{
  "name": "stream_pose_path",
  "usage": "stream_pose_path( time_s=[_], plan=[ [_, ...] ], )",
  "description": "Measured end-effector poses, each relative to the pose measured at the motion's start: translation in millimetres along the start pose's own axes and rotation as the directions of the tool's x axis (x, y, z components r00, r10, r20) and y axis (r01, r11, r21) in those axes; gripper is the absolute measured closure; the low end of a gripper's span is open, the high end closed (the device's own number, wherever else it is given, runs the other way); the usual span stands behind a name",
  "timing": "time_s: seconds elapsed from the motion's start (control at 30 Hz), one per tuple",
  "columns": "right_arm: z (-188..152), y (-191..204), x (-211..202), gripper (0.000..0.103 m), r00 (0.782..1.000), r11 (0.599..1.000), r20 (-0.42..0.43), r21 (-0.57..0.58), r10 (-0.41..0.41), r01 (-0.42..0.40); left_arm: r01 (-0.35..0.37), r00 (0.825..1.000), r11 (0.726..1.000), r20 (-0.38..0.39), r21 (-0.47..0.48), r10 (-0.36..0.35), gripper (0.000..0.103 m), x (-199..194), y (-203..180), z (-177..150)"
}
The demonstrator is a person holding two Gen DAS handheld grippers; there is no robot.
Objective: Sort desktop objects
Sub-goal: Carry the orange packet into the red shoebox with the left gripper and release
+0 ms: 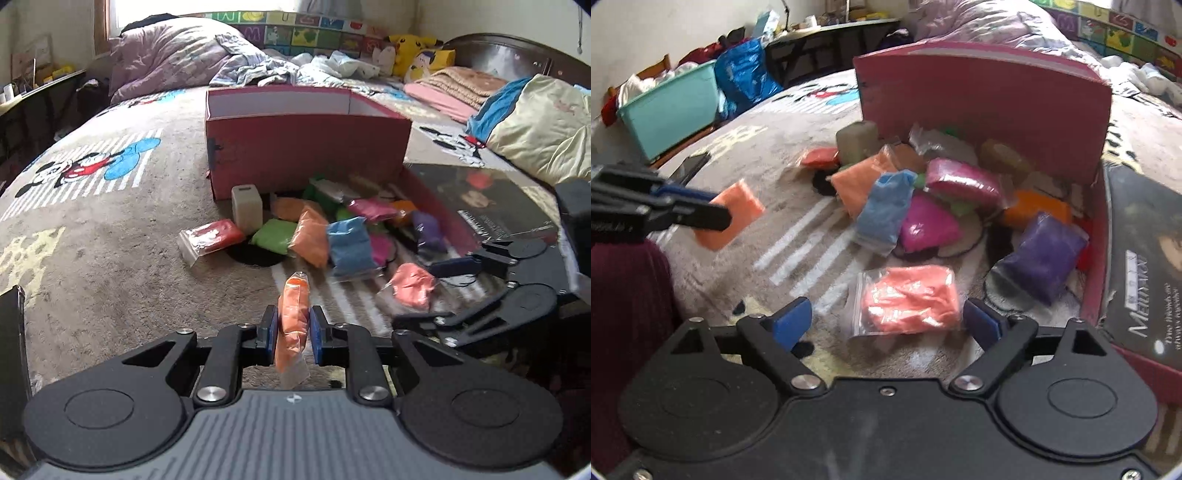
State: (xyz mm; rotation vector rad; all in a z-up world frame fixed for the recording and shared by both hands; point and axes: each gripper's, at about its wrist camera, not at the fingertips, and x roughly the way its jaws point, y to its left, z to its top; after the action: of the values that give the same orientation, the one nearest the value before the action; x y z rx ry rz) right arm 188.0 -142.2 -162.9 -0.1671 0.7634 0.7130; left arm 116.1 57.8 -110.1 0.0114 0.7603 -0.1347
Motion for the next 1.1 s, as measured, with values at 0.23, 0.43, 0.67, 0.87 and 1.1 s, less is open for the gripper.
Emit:
stream_pose_path(
  time_s=[0.23,0.43,0.67,0.87,1.1],
  plan=[
    [-2,-2,6,0.044,0.999,0.998,0.008,-0.049,-0.046,0.047,0.004,0.999,1.0,0.05,0.005,-0.004,0.086,-26,-6,1],
    [-10,-3,-2,0.047,0.999,0.997,0.023,-0.062,-0.038,0.039,-0.001,0.997,1.0,0.075,-0.031,0.003,0.086,-36,-1,7],
    [-25,-7,-6,0.047,0.997,0.999,0.072,-0.046,-0.018,0.021,-0.023,0.994,0.999,0.103,-0.042,0.028,0.086,-33,1,30],
    [-29,-8,-7,0.047,0.995,0.999,0.102,-0.038,-0.014,0.018,-0.045,0.992,0.998,0.117,-0.041,0.049,0.086,-25,5,58],
    [-24,-9,-16,0.047,0.99,0.999,0.137,-0.019,0.039,-0.037,-0.064,0.988,0.997,0.136,-0.031,0.068,0.086,-7,4,88]
  ],
)
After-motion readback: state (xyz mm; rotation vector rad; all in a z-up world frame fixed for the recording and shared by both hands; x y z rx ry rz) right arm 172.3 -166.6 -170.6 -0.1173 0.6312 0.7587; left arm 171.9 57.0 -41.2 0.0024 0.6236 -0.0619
